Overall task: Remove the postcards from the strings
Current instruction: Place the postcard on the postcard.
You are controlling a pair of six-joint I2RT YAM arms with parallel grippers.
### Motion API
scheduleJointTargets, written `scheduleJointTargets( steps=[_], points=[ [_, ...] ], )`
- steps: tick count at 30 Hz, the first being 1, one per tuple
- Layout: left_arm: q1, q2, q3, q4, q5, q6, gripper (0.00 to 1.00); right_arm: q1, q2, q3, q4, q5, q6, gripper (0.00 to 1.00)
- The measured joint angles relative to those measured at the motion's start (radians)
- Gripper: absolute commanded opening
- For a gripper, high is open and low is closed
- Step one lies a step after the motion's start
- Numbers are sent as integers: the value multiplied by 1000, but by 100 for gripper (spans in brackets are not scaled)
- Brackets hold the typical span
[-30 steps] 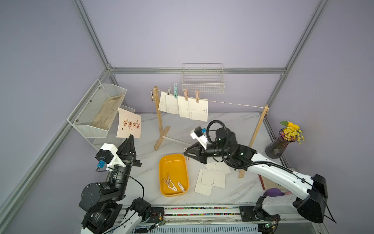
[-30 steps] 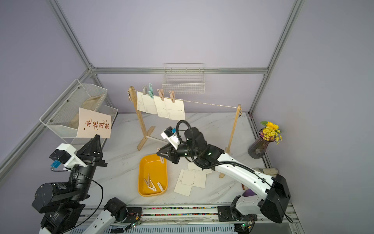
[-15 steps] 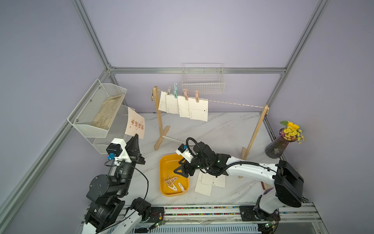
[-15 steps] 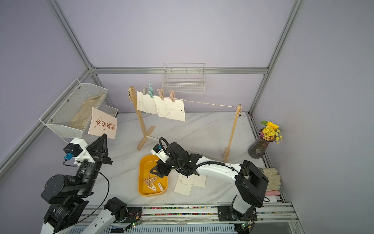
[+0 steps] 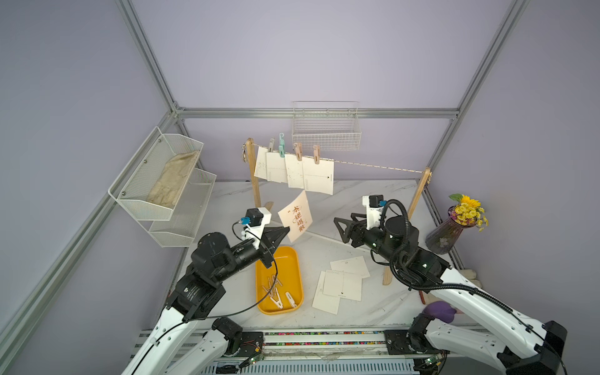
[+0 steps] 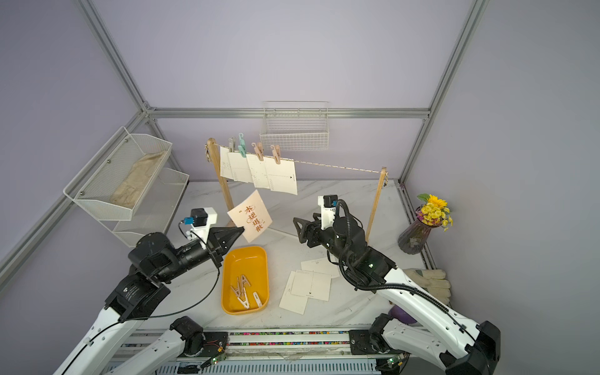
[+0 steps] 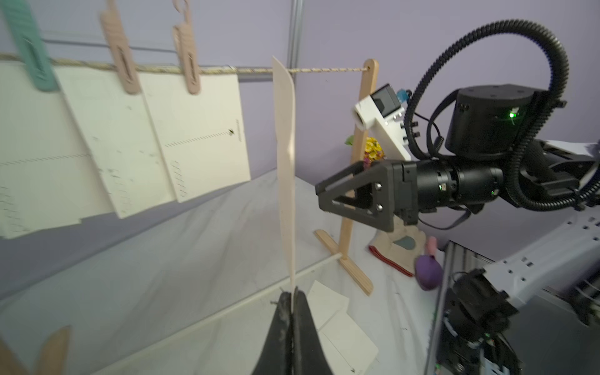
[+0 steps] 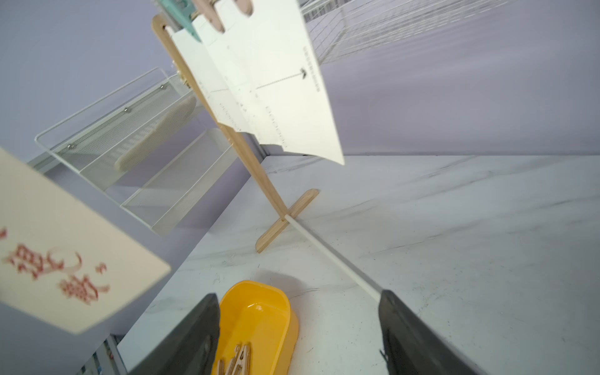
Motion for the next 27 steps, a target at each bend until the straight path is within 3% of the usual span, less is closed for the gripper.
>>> scheduleJointTargets(
  steps=[5, 10, 18, 27],
  points=[
    [-204, 101, -31, -38, 27, -90, 0, 0, -27, 0, -108, 151, 53, 78],
    [-351, 276, -33, -75, 19, -188, 0, 0, -60, -2, -172, 237, 87, 78],
    [-459, 511, -67, -104, 31, -311, 0, 0, -164, -32, -209, 317, 107, 78],
    [-524, 782, -40, -21, 40, -336, 0, 0, -193, -35, -219, 323, 110, 78]
  ],
)
